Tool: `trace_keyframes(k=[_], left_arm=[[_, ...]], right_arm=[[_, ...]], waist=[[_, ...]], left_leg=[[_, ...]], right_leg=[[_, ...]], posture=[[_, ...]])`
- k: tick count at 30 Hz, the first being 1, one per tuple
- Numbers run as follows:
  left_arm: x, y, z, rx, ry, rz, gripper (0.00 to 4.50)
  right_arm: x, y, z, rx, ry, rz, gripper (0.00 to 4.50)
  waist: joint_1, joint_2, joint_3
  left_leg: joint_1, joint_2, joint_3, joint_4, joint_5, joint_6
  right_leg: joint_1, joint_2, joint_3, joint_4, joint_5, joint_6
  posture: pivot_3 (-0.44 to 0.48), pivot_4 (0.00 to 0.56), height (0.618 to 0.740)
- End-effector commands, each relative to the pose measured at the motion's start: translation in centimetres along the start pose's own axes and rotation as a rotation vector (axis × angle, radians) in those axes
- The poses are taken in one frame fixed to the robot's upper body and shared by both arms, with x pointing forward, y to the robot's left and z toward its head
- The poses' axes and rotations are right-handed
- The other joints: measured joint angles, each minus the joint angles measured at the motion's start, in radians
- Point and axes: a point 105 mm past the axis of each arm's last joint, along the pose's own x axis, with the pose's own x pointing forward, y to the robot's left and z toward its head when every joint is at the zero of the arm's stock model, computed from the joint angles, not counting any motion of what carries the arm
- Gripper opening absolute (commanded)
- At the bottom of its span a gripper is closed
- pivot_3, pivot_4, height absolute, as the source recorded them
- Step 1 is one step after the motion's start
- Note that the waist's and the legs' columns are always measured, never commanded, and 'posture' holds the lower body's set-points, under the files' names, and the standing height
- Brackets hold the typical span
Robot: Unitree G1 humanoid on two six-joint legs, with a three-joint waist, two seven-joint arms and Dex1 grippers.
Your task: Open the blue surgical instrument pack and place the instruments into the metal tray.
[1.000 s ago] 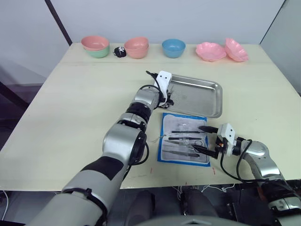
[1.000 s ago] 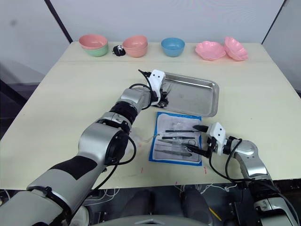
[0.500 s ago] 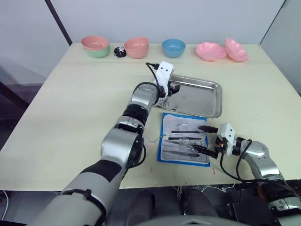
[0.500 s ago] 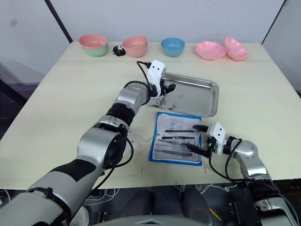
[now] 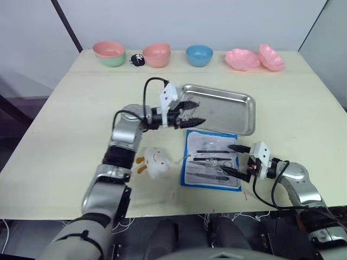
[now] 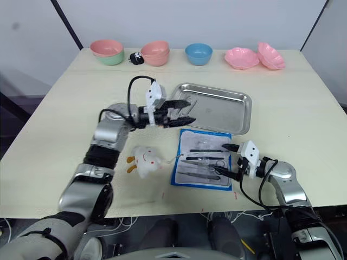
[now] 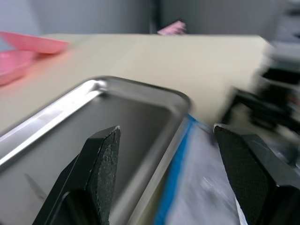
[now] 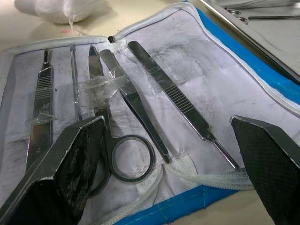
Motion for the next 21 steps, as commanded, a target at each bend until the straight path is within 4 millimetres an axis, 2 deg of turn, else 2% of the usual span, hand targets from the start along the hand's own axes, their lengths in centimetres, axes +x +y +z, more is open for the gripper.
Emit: trace_keyframes(k=[1, 5, 6, 9, 13, 18, 21], left_arm=[[-2.1, -1.5, 1.8, 0.077, -0.024, -0.157, 3.36], [-4.4, -3.0, 2.5, 0.131, -0.007, -0.259, 3.36], [-4.9, -3.4, 2.5, 0.135, 0.013, -0.28, 3.89], [-6.4, -4.3, 1.8, 0.124, 0.105, -0.325, 4.36], [-7.5, -4.0, 1.6, 0.133, 0.164, -0.329, 4.36], [-6.9, -3.7, 0.9, 0.172, 0.188, -0.353, 4.36], [-5.4, -3.6, -0.1, 0.2, 0.201, -0.365, 4.36]], right_arm=[[-0.7, 2.5, -6.3, 0.151, 0.227, 0.023, 4.5], [-0.8, 2.6, -6.4, 0.151, 0.228, 0.024, 4.5], [-0.8, 2.6, -6.4, 0.151, 0.228, 0.024, 4.5], [-0.8, 2.6, -6.4, 0.151, 0.228, 0.025, 4.5], [-0.8, 2.6, -6.4, 0.152, 0.23, 0.028, 4.5], [-0.9, 2.5, -6.4, 0.151, 0.233, 0.027, 4.5], [-1.0, 2.5, -6.4, 0.152, 0.232, 0.025, 4.5]], waist=[[0.002, 0.0, 0.0], [0.0, 0.0, 0.0], [0.001, 0.001, 0.0], [0.001, 0.002, 0.001], [0.004, 0.002, 0.002], [0.004, 0.002, 0.002], [0.005, 0.001, 0.002]], left_leg=[[0.0, 0.0, 0.0, 0.0, 0.0, 0.0], [0.0, 0.001, 0.0, 0.0, 0.0, 0.0], [-0.001, 0.003, 0.0, 0.0, 0.0, 0.0], [-0.001, 0.003, -0.001, -0.001, 0.0, 0.0], [-0.001, 0.003, -0.001, -0.002, 0.0, 0.0], [-0.002, 0.003, 0.001, -0.002, 0.0, 0.001], [-0.002, 0.003, 0.002, -0.001, 0.0, 0.001]], right_leg=[[0.0, 0.0, 0.0, 0.0, 0.0, 0.0], [0.0, 0.0, 0.0, 0.0, -0.002, 0.002], [0.0, 0.0, 0.002, -0.001, -0.002, 0.002], [0.0, 0.0, 0.002, -0.001, -0.003, 0.001], [-0.001, 0.0, 0.002, -0.001, -0.005, -0.003], [-0.003, 0.002, 0.001, -0.001, -0.005, -0.003], [-0.002, 0.005, 0.0, -0.001, -0.005, -0.003]], posture=[[0.0, 0.15, 0.74], [0.0, 0.15, 0.74], [0.0, 0.15, 0.74], [0.0, 0.15, 0.74], [0.0, 0.15, 0.74], [0.0, 0.15, 0.74], [0.0, 0.15, 0.74]])
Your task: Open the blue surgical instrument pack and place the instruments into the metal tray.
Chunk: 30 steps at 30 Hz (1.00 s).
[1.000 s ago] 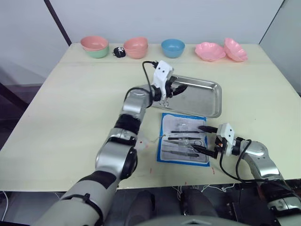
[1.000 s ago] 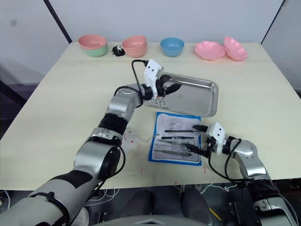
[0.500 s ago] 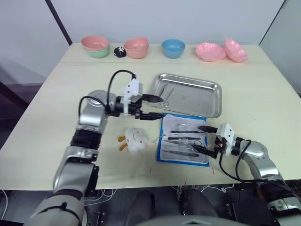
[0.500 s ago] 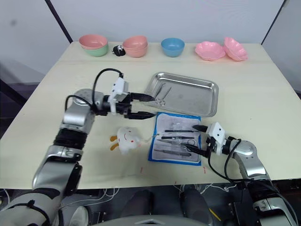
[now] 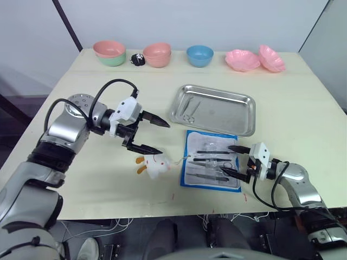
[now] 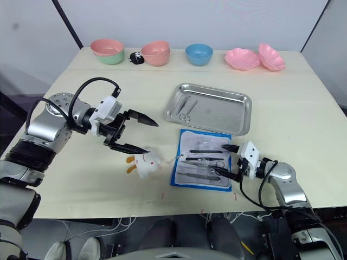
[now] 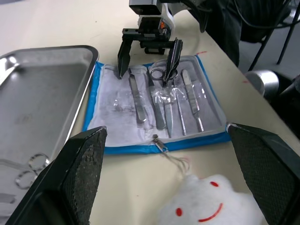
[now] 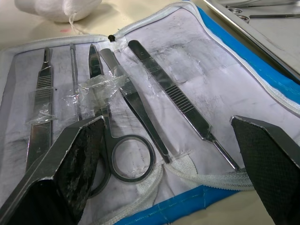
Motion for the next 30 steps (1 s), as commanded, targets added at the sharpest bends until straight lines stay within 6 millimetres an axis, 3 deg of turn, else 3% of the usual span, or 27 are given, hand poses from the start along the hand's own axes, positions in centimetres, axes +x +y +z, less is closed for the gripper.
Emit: trace_keyframes(k=[1, 10, 13, 14, 15, 16, 17, 30], left_arm=[[1.3, 0.0, -0.4, 0.059, 0.029, -0.061, 4.36], [6.2, 1.0, -1.7, 0.025, 0.01, -0.031, 4.36], [7.3, 1.2, -2.2, 0.003, 0.008, -0.012, 3.66], [7.6, 1.3, -2.4, 0.0, 0.008, -0.01, 3.29], [8.0, 1.4, -2.5, 0.005, 0.011, 0.0, 2.62], [8.3, 1.7, -2.7, 0.013, 0.015, 0.02, 2.51], [8.6, 2.0, -2.8, 0.012, 0.017, 0.039, 1.96], [10.8, 3.2, -5.2, -0.069, 0.038, 0.101, 1.96]], right_arm=[[-0.9, 2.3, -6.2, 0.147, 0.23, 0.023, 4.5], [-0.9, 2.1, -6.1, 0.143, 0.23, 0.015, 4.5], [-0.9, 2.0, -6.0, 0.141, 0.229, 0.013, 4.5], [-0.9, 2.0, -6.0, 0.141, 0.229, 0.012, 4.5], [-0.9, 2.0, -6.0, 0.141, 0.228, 0.011, 4.5], [-0.9, 2.0, -6.0, 0.14, 0.228, 0.011, 4.5], [-0.9, 2.0, -6.0, 0.14, 0.228, 0.01, 4.5], [-1.0, 1.8, -5.9, 0.133, 0.228, 0.003, 4.5]], waist=[[0.0, 0.0, 0.0], [-0.001, -0.003, -0.002], [-0.001, -0.004, -0.002], [-0.001, -0.004, -0.002], [-0.001, -0.004, -0.002], [-0.001, -0.004, -0.003], [0.0, -0.004, -0.003], [-0.001, -0.004, -0.003]], left_leg=[[0.0, 0.0, 0.0, 0.0, 0.0, 0.0], [0.0, 0.0, 0.001, 0.0, 0.0, 0.0], [0.0, 0.001, 0.0, 0.0, 0.0, 0.0], [0.0, 0.001, 0.0, 0.0, 0.0, 0.0], [0.0, 0.001, 0.0, 0.0, 0.0, 0.0], [0.0, 0.001, 0.0, 0.0, 0.0, 0.0], [0.0, 0.001, 0.0, 0.0, 0.0, 0.0], [0.0, 0.0, 0.0, 0.0, 0.0, 0.0]], right_leg=[[0.0, 0.001, 0.0, 0.0, 0.0, 0.0], [0.0, 0.002, 0.001, 0.0, 0.002, 0.003], [0.0, 0.002, 0.001, 0.0, 0.002, 0.003], [0.0, 0.003, 0.001, 0.0, 0.002, 0.003], [0.0, 0.002, 0.001, 0.0, 0.002, 0.003], [0.0, 0.002, 0.001, 0.0, 0.002, 0.003], [0.0, 0.002, 0.001, 0.0, 0.002, 0.003], [0.0, 0.002, 0.001, 0.0, 0.002, 0.004]], posture=[[0.0, 0.15, 0.74], [0.0, 0.15, 0.74], [0.0, 0.15, 0.74], [0.0, 0.15, 0.74], [0.0, 0.15, 0.74], [0.0, 0.15, 0.74], [0.0, 0.15, 0.74], [0.0, 0.15, 0.74]])
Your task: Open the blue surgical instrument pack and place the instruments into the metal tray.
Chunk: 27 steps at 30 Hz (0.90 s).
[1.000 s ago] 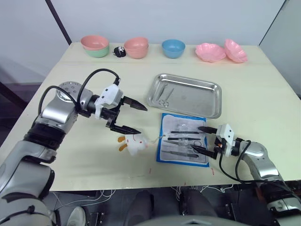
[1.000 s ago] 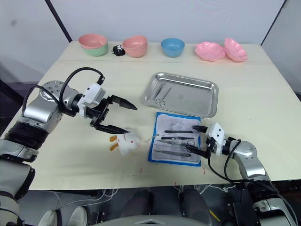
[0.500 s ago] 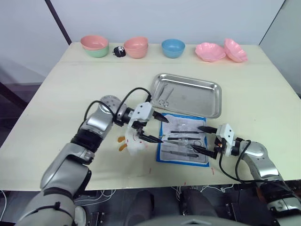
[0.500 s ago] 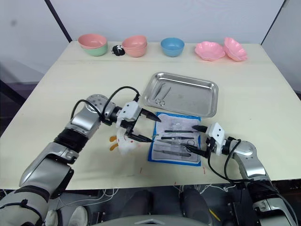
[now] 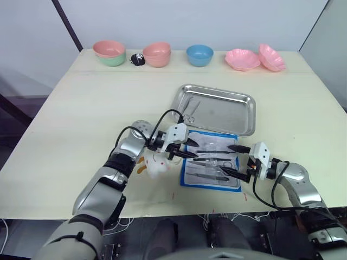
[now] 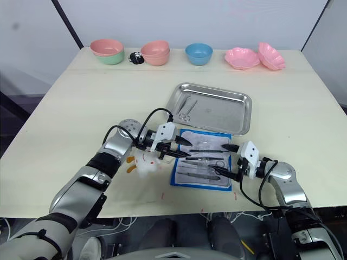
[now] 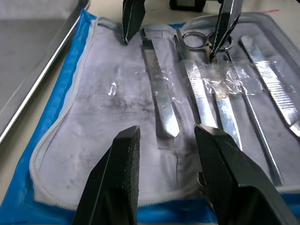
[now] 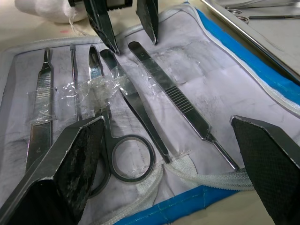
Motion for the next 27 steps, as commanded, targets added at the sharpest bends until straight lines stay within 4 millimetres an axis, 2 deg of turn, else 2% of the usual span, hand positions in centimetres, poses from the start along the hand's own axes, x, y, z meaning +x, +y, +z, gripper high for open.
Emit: trace_keyframes(k=[1, 6, 9, 10, 12, 21, 27], left_arm=[[-0.2, 1.0, 0.5, 0.015, -0.003, 0.035, 1.96], [0.4, 0.4, 0.1, -0.009, -0.003, -0.017, 1.96], [0.6, 0.0, -0.2, -0.018, 0.004, -0.039, 1.2], [0.7, -0.1, -0.2, -0.023, 0.003, -0.042, 0.68], [0.8, -0.1, -0.1, -0.024, -0.006, -0.04, 0.02], [1.3, -0.3, 0.0, -0.029, -0.016, -0.042, 0.02], [0.5, 0.1, 0.5, -0.003, 0.002, -0.034, 0.02]], right_arm=[[-1.0, 1.9, -6.1, 0.138, 0.23, 0.005, 4.5], [-1.0, 1.9, -6.1, 0.137, 0.23, 0.005, 4.5], [-1.0, 1.9, -6.1, 0.138, 0.23, 0.005, 4.5], [-1.0, 1.9, -6.1, 0.138, 0.231, 0.005, 4.5], [-1.0, 1.9, -6.1, 0.139, 0.231, 0.005, 4.5], [-1.0, 2.0, -6.1, 0.141, 0.229, 0.005, 4.5], [-1.0, 2.1, -6.2, 0.145, 0.229, 0.005, 4.5]], waist=[[0.0, 0.0, 0.0], [0.0, 0.0, 0.0], [0.0, 0.0, 0.0], [0.0, 0.0, 0.0], [0.0, 0.0, 0.0], [0.0, 0.0, 0.0], [0.0, 0.0, 0.0]], left_leg=[[0.0, 0.0, 0.0, 0.0, 0.0, 0.0], [0.0, -0.001, 0.0, 0.0, 0.0, 0.0], [0.0, -0.001, 0.0, 0.0, 0.0, 0.0], [0.0, -0.001, 0.0, 0.0, 0.0, 0.0], [0.0, 0.0, 0.0, 0.0, 0.0, 0.0], [0.0, 0.0, 0.0, 0.0, 0.0, 0.0], [0.0, 0.0, 0.0, 0.0, 0.0, 0.0]], right_leg=[[0.0, 0.0, 0.0, 0.0, 0.0, 0.0], [0.0, 0.0, 0.0, 0.0, 0.0, 0.0], [0.0, 0.0, 0.0, 0.0, 0.0, 0.0], [0.0, 0.0, 0.0, 0.0, 0.0, 0.0], [0.0, 0.0, 0.0, 0.0, 0.0, 0.0], [0.0, 0.0, 0.0, 0.0, 0.0, 0.0], [0.0, 0.0, 0.0, 0.0, 0.0, 0.0]], posture=[[0.0, 0.15, 0.74], [0.0, 0.15, 0.74], [0.0, 0.15, 0.74], [0.0, 0.15, 0.74], [0.0, 0.15, 0.74], [0.0, 0.15, 0.74], [0.0, 0.15, 0.74]])
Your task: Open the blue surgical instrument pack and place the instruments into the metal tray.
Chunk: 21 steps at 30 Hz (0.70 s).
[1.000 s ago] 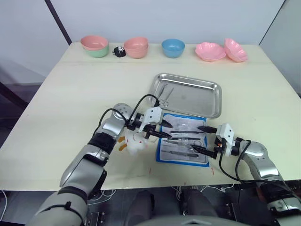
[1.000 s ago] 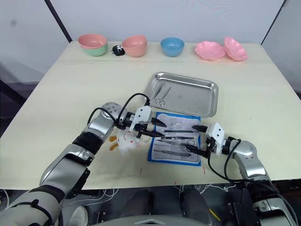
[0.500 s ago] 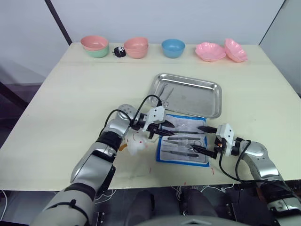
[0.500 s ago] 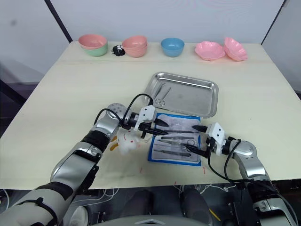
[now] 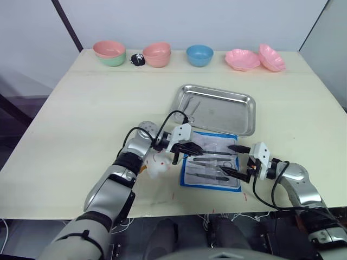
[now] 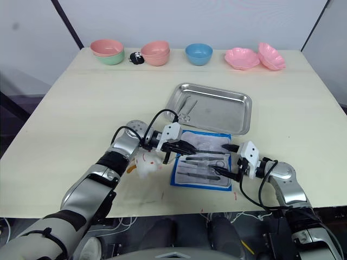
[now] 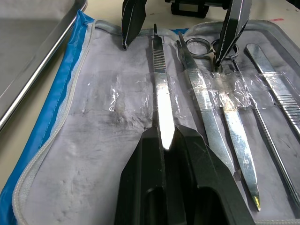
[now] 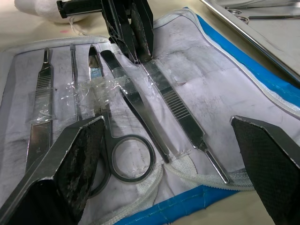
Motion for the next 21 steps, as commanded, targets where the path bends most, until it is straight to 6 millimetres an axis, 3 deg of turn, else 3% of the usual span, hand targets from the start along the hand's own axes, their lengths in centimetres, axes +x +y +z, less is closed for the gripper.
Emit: trace_keyframes(k=[1, 9, 21], left_arm=[[-0.6, 0.2, 0.7, 0.027, 0.018, -0.002, 0.02], [-1.9, 0.3, 2.3, 0.038, 0.034, 0.003, 0.02], [-4.6, -0.1, 2.4, 0.043, 0.108, -0.004, 0.02]], right_arm=[[-1.0, 2.1, -6.2, 0.145, 0.228, 0.006, 4.5], [-0.9, 2.2, -6.2, 0.148, 0.225, 0.008, 4.5], [-0.9, 2.2, -6.2, 0.148, 0.228, 0.01, 4.5]], waist=[[0.0, 0.0, 0.0], [-0.001, 0.001, 0.0], [-0.001, 0.001, 0.001]], left_leg=[[0.0, 0.0, 0.0, 0.0, 0.0, 0.0], [0.0, 0.0, 0.0, 0.0, 0.0, 0.0], [0.0, 0.001, -0.001, 0.0, 0.0, 0.0]], right_leg=[[0.0, 0.0, 0.0, 0.0, 0.0, 0.0], [0.0, 0.0, 0.0, 0.0, 0.0, 0.0], [0.0, -0.001, 0.0, 0.0, 0.0, 0.0]], posture=[[0.0, 0.15, 0.74], [0.0, 0.15, 0.74], [0.0, 0.15, 0.74]])
